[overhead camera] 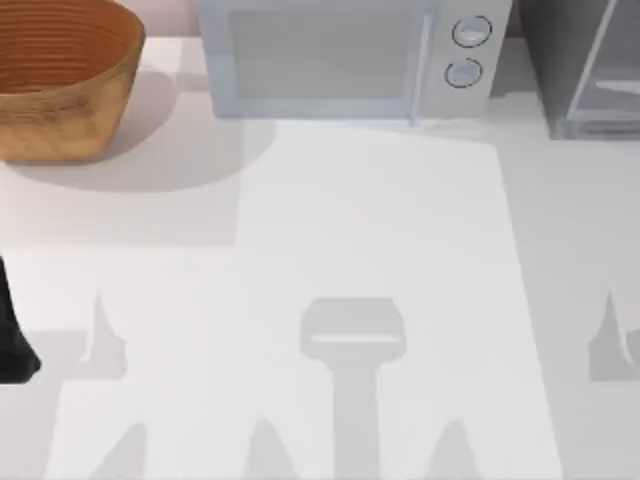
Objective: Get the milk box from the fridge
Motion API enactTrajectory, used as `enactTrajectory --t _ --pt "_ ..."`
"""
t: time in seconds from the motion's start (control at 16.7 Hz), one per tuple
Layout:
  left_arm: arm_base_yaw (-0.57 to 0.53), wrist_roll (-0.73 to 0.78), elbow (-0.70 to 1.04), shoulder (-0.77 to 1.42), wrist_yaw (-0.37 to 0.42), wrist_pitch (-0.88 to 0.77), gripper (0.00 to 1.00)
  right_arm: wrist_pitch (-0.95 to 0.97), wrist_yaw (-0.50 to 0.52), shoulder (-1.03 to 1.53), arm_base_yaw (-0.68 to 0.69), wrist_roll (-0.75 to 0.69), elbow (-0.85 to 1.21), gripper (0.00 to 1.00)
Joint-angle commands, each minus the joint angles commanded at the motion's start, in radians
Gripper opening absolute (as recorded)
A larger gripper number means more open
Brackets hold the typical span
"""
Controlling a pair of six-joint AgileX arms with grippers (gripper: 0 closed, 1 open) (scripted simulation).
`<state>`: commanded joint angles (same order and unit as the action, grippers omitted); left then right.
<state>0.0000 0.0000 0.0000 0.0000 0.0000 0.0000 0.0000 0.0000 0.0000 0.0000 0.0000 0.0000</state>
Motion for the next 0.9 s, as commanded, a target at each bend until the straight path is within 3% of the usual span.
enactTrajectory --t 0.24,0.42,0.9 --pt "0.000 0.000 0.000 0.000 0.000 0.000 1.00 0.031 -0.012 0.031 -0.012 0.000 0.005 1.00" --pt "0.000 0.000 0.000 0.000 0.000 0.000 1.00 0.158 -0.056 0.156 -0.058 -0.002 0.024 1.00" --pt "0.000 0.000 0.000 0.000 0.000 0.000 1.00 0.799 -0.253 0.878 -0.267 0.004 0.090 1.00"
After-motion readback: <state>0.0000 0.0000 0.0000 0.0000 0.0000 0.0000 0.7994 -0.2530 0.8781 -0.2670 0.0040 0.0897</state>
